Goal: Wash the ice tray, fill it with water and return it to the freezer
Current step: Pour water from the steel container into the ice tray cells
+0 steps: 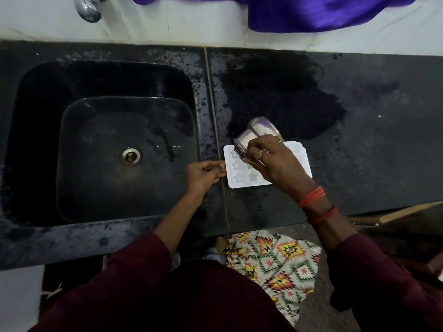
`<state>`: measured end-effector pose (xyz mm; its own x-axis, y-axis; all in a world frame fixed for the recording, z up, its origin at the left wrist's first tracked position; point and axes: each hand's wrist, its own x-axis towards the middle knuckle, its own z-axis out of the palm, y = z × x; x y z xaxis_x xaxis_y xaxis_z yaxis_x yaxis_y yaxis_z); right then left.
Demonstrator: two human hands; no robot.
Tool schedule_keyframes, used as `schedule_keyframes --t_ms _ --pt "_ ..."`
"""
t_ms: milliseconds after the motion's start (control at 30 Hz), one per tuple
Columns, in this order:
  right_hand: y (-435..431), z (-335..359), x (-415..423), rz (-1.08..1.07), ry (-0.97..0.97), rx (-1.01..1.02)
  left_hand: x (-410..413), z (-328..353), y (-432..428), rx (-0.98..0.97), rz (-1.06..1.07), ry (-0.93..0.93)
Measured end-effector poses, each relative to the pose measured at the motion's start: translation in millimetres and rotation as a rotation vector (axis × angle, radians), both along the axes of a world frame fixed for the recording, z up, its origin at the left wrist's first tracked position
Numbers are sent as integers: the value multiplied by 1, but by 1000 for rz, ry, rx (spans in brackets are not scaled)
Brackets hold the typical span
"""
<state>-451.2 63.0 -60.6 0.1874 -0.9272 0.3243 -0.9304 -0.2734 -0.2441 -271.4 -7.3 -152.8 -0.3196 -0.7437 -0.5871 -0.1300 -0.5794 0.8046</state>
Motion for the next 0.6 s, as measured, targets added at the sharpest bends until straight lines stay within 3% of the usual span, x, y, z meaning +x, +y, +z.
schedule_keyframes --t_ms 600 --pt "3 -4 -1 14 31 45 0 6 1 9 10 8"
